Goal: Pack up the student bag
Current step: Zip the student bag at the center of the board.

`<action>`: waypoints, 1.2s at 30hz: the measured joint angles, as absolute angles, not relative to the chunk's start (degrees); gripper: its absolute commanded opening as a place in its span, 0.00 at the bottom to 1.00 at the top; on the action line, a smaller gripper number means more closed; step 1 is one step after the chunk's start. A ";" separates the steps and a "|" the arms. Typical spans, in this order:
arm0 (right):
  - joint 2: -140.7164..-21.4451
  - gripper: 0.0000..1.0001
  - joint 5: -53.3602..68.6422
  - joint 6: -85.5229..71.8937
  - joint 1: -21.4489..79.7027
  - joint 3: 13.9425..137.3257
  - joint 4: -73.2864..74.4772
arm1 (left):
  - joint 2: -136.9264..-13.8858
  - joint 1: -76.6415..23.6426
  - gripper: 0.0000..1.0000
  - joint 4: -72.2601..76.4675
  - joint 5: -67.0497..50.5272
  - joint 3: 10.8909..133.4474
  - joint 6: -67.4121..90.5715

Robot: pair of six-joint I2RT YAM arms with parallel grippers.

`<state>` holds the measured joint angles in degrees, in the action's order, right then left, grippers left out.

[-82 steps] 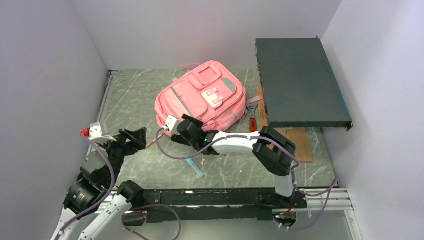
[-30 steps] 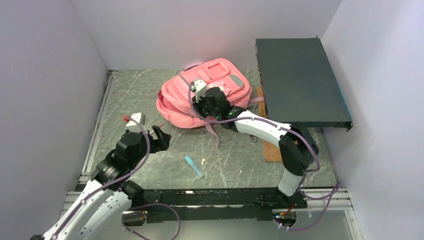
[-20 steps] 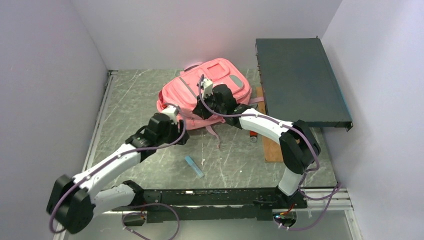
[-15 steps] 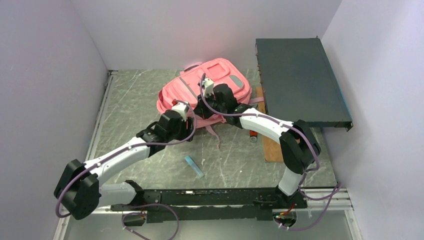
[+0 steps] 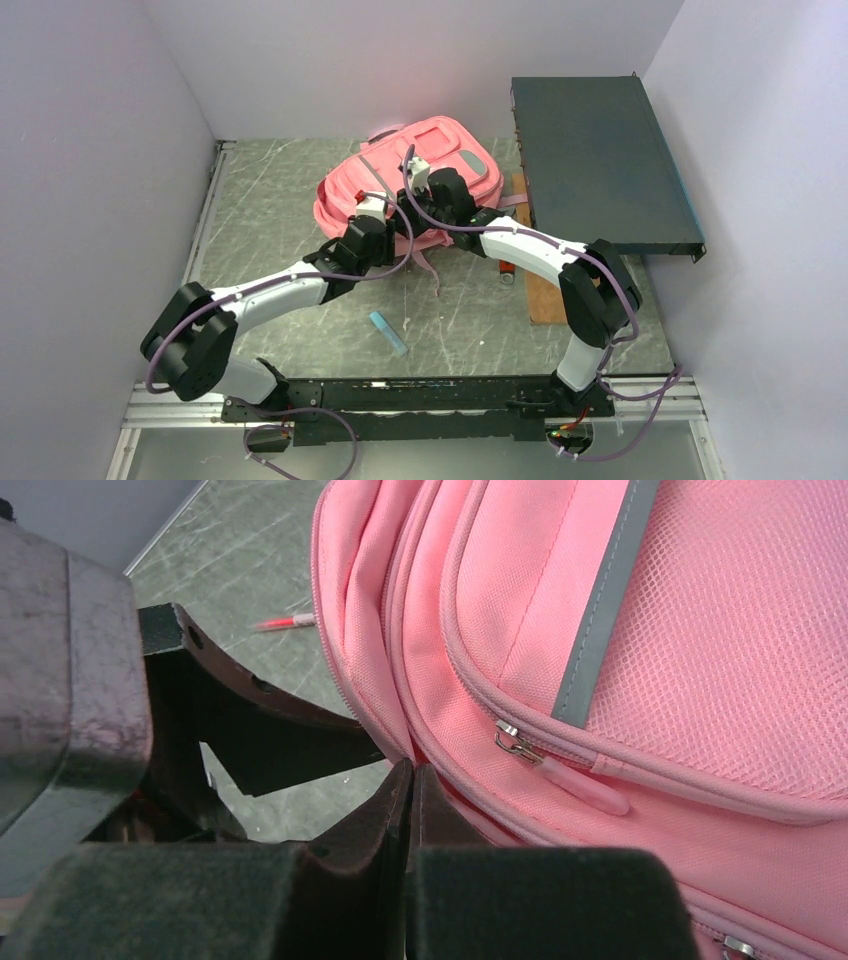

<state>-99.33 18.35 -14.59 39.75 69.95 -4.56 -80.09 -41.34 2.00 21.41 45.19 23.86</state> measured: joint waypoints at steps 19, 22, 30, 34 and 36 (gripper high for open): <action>-99.04 0.00 16.45 -16.40 39.86 68.12 -5.54 | -87.11 -43.59 0.00 -3.62 32.01 51.99 27.31; -97.67 0.00 12.51 -16.47 40.14 66.46 -5.26 | -85.93 -42.89 0.00 -4.47 31.48 50.83 28.53; -94.19 0.25 -0.16 -14.04 36.21 64.77 0.51 | -78.54 -33.87 0.00 -8.12 20.58 44.16 24.80; -93.36 0.53 2.09 -17.74 36.95 65.12 6.85 | -76.93 -33.93 0.00 -7.01 7.70 44.16 24.25; -92.40 0.56 3.70 -20.71 37.47 63.90 7.94 | -76.75 -34.28 0.00 -6.15 1.78 44.16 24.29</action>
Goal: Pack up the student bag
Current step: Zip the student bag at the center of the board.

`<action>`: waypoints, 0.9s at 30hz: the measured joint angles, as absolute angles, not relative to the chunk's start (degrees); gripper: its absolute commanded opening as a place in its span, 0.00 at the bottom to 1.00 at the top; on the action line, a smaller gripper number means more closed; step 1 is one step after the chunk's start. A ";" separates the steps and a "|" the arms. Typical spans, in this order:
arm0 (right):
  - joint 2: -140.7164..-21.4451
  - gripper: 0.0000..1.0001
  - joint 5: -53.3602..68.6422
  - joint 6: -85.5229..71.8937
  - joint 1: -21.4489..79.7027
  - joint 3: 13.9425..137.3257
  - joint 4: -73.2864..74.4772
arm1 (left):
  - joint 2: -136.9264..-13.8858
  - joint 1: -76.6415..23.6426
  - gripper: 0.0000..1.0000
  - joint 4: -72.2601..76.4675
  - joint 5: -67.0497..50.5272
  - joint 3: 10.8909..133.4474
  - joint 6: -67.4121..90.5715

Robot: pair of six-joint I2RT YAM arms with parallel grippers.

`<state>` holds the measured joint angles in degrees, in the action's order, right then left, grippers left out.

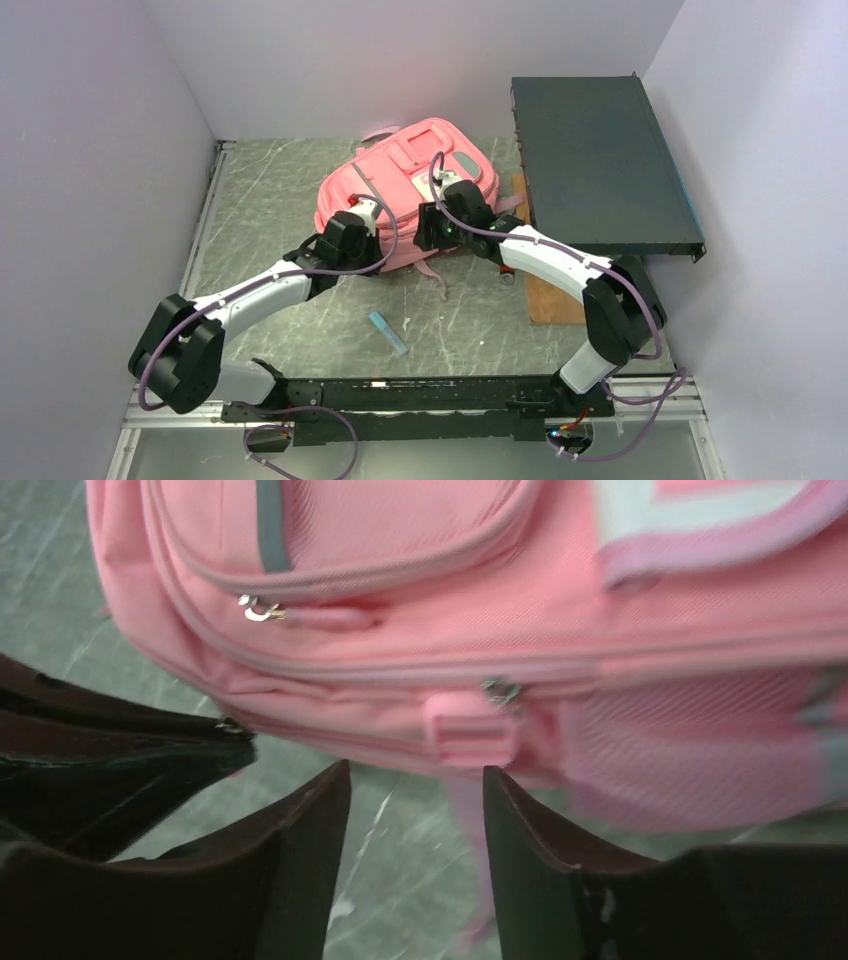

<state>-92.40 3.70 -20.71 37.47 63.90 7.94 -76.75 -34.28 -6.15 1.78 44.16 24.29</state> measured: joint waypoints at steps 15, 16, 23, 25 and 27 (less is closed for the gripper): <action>-99.09 0.45 -8.62 -36.07 38.37 60.62 8.08 | -76.20 -37.12 0.00 -14.81 2.92 45.71 26.33; -100.51 0.45 -9.61 -36.07 38.54 61.10 7.90 | -77.25 -37.32 0.00 -16.97 6.31 46.78 26.70; -107.66 0.45 -14.31 -32.23 38.06 67.44 9.17 | -80.58 -37.50 0.00 -19.38 16.05 48.07 24.71; -107.92 0.50 -15.22 -29.32 37.28 68.71 9.67 | -78.52 -37.43 0.00 -15.46 12.27 45.80 23.20; -107.92 0.58 -15.99 -26.15 36.23 70.76 11.99 | -76.77 -37.32 0.00 -11.86 6.79 44.40 22.50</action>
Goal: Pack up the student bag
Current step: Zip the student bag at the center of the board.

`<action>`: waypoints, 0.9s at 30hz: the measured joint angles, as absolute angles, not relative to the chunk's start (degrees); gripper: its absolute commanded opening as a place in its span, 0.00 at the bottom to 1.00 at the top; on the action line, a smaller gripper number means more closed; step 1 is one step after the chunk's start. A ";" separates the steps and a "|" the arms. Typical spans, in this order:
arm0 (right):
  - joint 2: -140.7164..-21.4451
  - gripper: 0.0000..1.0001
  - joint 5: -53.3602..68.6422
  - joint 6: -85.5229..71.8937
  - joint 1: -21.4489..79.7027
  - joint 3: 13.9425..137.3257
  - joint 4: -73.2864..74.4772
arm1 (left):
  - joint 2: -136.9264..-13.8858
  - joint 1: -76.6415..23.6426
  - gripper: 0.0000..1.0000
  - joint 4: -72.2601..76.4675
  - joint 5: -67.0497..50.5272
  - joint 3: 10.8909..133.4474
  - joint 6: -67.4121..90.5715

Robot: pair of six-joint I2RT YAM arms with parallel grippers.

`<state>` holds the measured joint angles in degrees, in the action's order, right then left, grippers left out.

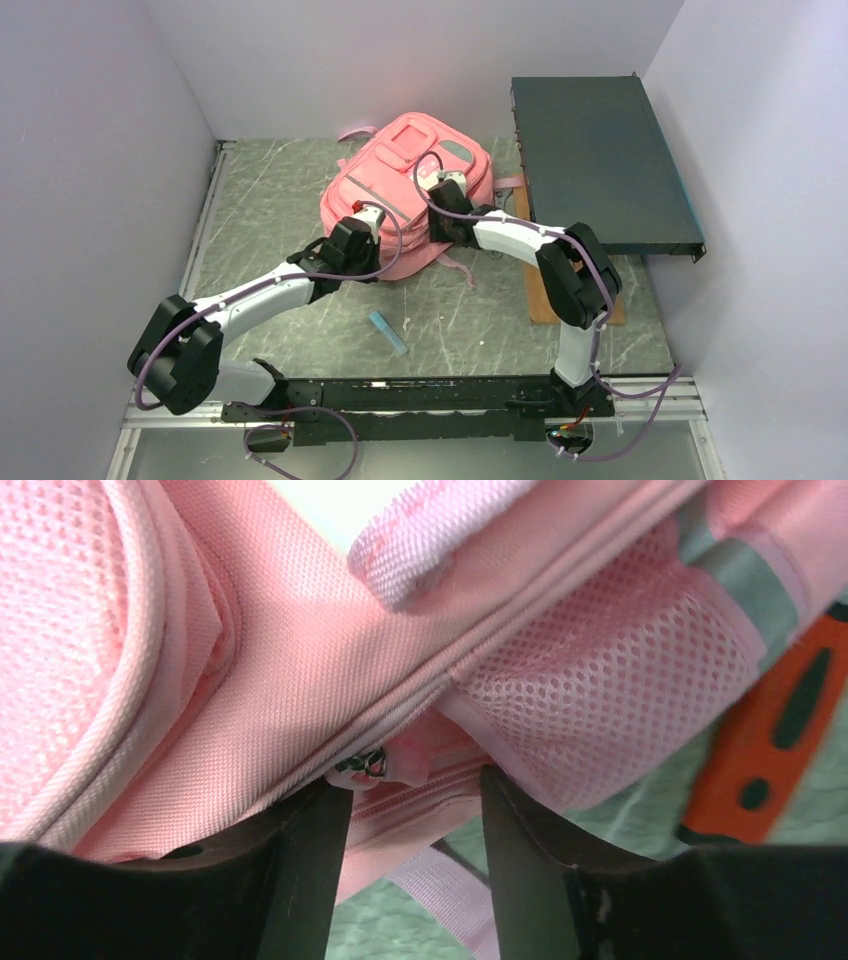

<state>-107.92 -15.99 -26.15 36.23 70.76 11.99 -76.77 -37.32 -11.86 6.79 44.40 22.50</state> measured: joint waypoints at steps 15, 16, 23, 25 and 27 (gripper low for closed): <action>-80.25 0.79 0.38 -34.61 38.85 57.93 12.21 | -76.12 -37.58 0.00 -2.22 -15.55 45.12 29.85; -80.47 0.79 0.01 -35.99 39.68 57.93 11.44 | -76.12 -37.98 0.00 -2.00 -15.75 45.12 30.00; -83.33 0.74 -4.64 -43.13 42.83 56.88 9.37 | -75.61 -39.42 0.00 -1.23 -15.07 44.42 31.35; -83.44 0.74 -6.96 -45.95 43.62 56.40 9.08 | -74.89 -39.57 0.00 -0.80 -14.59 43.64 31.40; -84.29 0.73 -10.07 -49.25 44.97 56.99 10.02 | -74.41 -39.77 0.00 -0.69 -14.00 43.29 31.40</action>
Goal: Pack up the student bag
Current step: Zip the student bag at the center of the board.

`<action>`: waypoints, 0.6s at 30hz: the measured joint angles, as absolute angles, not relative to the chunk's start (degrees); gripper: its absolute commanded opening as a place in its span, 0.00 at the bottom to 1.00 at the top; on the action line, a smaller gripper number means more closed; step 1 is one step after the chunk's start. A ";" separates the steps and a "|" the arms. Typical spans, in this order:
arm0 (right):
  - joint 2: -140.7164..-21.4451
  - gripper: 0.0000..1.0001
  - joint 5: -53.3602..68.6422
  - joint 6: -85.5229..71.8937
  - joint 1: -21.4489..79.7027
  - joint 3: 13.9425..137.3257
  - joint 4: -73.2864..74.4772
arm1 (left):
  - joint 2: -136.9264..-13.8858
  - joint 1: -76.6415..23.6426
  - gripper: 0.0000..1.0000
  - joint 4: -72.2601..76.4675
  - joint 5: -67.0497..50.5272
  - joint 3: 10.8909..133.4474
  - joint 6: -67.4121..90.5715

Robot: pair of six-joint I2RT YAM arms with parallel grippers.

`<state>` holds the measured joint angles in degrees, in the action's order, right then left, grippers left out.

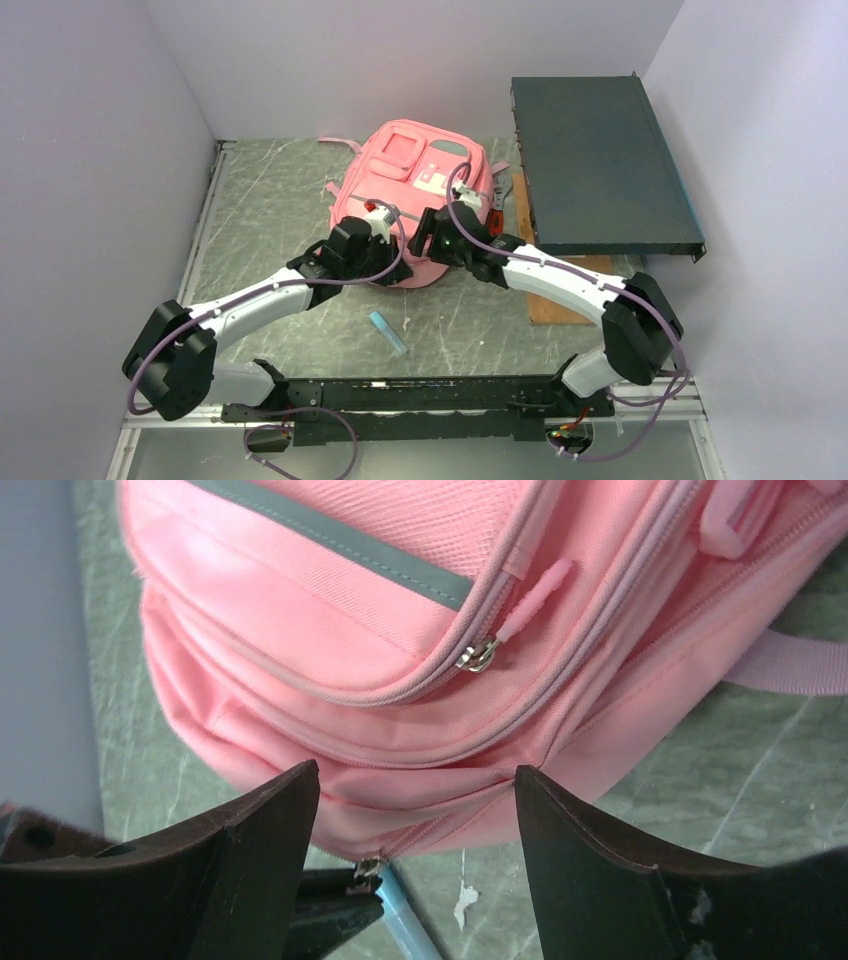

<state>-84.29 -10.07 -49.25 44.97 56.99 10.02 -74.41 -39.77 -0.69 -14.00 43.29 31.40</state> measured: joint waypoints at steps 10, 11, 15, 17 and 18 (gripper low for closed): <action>-89.25 0.59 -27.38 -62.00 53.10 64.05 21.80 | -71.64 -40.80 0.00 -1.02 -11.49 42.02 30.68; -89.25 0.57 -28.47 -62.89 53.69 64.07 22.00 | -70.83 -40.95 0.00 -0.67 -11.22 41.43 30.63; -89.25 0.25 -31.33 -65.73 55.75 64.34 23.99 | -69.08 -41.87 0.00 0.25 -11.22 39.81 30.39; -89.27 0.00 -32.84 -66.48 56.29 64.45 24.84 | -68.71 -42.39 0.00 1.32 -11.44 39.00 30.11; -89.27 0.00 -33.69 -66.59 56.45 64.45 24.88 | -68.51 -42.65 0.00 2.02 -11.60 38.54 29.93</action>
